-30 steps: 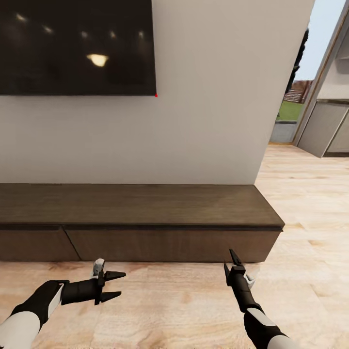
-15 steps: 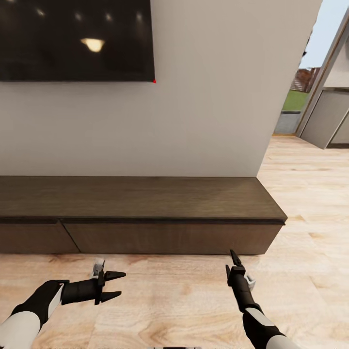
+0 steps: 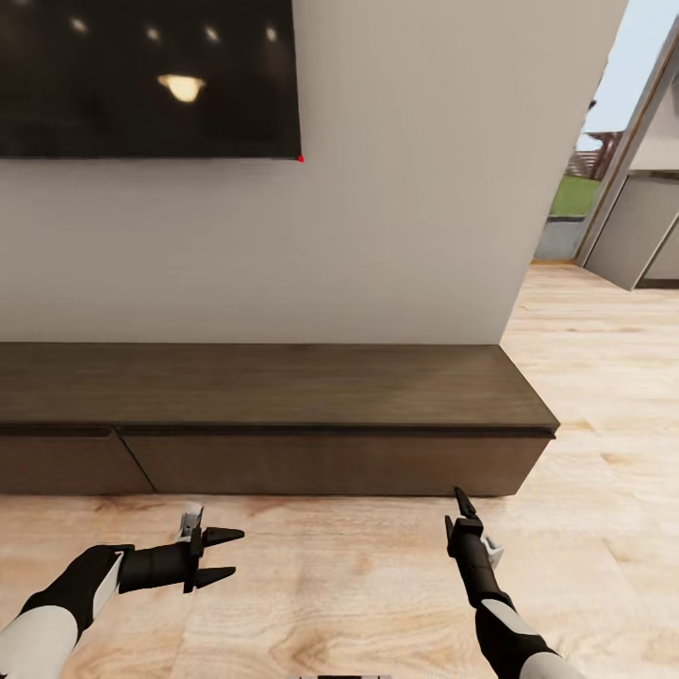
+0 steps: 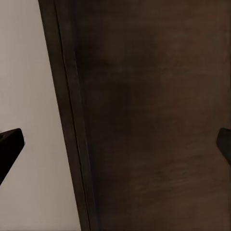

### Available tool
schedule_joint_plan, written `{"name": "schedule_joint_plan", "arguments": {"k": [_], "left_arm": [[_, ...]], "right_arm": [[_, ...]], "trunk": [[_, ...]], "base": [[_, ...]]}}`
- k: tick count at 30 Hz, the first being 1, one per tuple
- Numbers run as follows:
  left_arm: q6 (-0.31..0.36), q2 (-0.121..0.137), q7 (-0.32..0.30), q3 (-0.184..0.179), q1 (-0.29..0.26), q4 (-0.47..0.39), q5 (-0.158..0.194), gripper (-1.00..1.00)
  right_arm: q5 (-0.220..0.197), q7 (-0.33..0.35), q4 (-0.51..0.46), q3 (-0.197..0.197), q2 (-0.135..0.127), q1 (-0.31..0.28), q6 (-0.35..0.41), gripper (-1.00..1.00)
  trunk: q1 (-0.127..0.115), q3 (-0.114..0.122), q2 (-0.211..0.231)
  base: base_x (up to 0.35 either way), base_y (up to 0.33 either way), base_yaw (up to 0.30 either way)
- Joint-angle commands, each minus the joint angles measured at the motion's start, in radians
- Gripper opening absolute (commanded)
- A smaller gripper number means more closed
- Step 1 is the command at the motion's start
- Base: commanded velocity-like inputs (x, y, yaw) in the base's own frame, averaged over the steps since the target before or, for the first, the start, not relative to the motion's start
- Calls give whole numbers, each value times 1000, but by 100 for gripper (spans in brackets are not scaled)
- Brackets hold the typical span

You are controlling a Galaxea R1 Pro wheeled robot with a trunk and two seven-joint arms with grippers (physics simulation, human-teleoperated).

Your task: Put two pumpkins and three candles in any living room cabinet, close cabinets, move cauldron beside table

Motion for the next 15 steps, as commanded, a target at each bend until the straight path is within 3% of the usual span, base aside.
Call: {"name": "schedule_joint_plan", "arguments": {"k": [1,7,15], "left_arm": [[0,0,0,0,0,0,0,100],[0,0,0,0,0,0,0,100],[0,0,0,0,0,0,0,100]], "right_arm": [[0,0,0,0,0,0,0,100],[2,0,0,1,0,0,0,100],[4,-9,-1,4,2,0,-5,100]], "trunk": [[0,0,0],[0,0,0],[0,0,0]], "base": [[142,0,0],[208,0,0],[22,0,0]]}}
